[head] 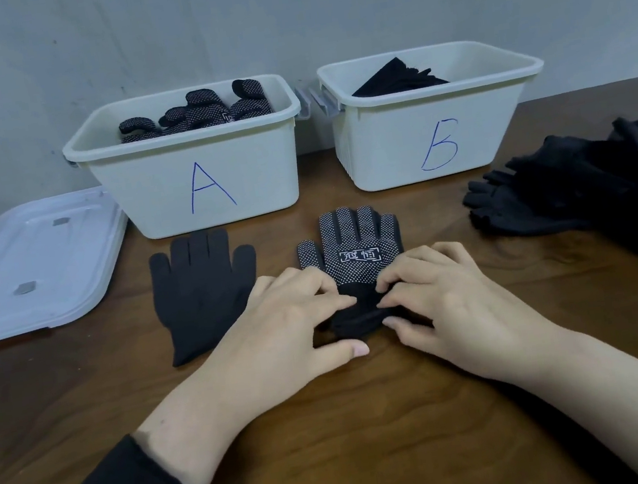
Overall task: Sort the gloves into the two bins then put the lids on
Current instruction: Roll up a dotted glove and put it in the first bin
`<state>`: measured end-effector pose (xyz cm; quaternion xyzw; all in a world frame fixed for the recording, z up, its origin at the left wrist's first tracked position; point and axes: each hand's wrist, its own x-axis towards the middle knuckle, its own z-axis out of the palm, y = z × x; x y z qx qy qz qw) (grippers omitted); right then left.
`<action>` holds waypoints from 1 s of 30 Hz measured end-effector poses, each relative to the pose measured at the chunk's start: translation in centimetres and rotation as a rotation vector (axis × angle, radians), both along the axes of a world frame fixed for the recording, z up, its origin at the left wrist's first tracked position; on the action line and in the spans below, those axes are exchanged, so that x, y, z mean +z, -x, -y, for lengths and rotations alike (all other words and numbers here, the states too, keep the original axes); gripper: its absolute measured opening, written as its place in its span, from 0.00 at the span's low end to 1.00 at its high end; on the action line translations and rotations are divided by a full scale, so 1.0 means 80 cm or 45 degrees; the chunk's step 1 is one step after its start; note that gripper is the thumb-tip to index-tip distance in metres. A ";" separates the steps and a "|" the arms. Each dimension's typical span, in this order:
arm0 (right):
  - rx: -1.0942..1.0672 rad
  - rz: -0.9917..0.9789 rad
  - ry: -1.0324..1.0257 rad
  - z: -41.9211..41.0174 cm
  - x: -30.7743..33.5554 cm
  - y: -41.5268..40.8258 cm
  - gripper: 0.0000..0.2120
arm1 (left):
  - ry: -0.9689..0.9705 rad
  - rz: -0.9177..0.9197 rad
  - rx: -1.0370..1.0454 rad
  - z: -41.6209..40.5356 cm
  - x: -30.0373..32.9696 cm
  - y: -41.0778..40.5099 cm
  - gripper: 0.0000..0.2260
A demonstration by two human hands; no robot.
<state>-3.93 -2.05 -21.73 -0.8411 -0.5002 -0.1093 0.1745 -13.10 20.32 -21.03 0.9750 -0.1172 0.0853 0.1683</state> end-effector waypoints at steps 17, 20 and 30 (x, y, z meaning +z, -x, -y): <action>-0.111 -0.491 -0.341 -0.011 0.006 -0.018 0.12 | 0.455 0.027 0.274 0.014 0.010 -0.021 0.04; -0.164 -0.603 -0.424 -0.017 0.003 -0.025 0.15 | 0.607 -0.053 0.316 0.007 0.010 -0.030 0.12; -0.253 -0.270 -0.313 -0.020 -0.003 -0.026 0.15 | 0.360 0.145 0.373 0.006 -0.003 -0.045 0.14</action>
